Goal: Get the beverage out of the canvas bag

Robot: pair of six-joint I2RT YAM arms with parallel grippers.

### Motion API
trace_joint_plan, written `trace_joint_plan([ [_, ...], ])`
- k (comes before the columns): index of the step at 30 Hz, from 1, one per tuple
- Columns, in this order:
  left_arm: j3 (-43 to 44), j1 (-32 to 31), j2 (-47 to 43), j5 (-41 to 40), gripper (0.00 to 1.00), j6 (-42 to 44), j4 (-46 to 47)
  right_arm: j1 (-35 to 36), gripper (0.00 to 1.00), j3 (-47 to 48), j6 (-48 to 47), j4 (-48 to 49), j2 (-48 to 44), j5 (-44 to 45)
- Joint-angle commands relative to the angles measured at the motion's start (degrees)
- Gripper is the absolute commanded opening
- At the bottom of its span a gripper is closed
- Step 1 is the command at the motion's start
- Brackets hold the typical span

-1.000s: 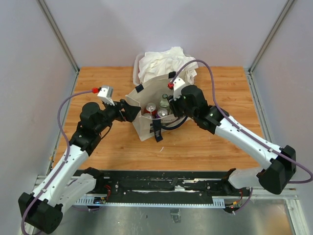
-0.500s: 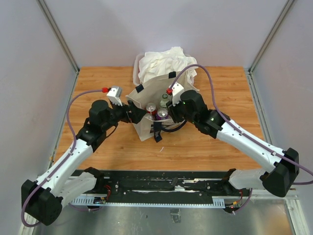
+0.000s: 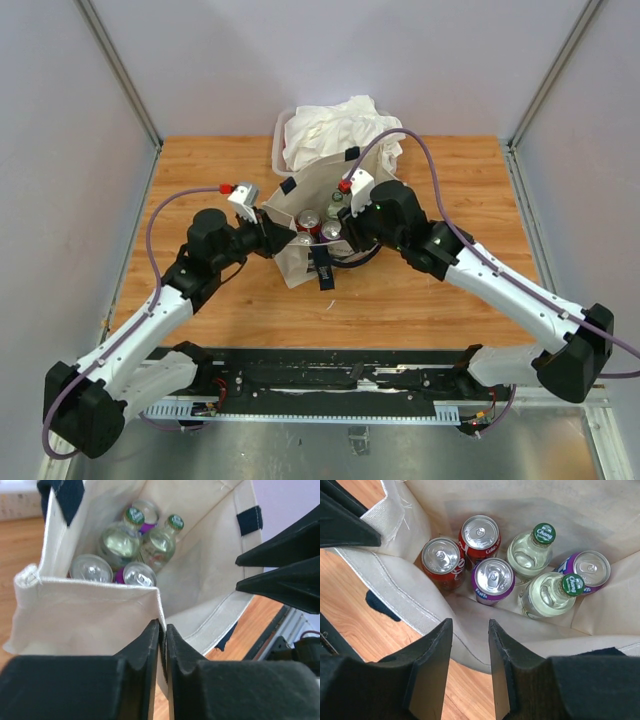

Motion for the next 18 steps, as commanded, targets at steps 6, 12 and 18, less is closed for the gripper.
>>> trace_joint_plan([
  [6, -4.31, -1.99, 2.2, 3.38, 0.0, 0.42, -5.16, 1.25, 0.35, -2.46, 2.27, -4.7, -2.39, -1.59],
  [12, -4.9, -2.72, 2.96, 2.8, 0.01, 0.27, -7.39, 1.27, 0.34, -8.7, 3.28, -4.65, -2.75, -1.52],
  [18, -5.22, -3.2, 3.17, 2.33, 0.0, -0.11, -11.13, 1.21, 0.32, -13.74, 3.75, -4.59, 0.57, -1.06],
])
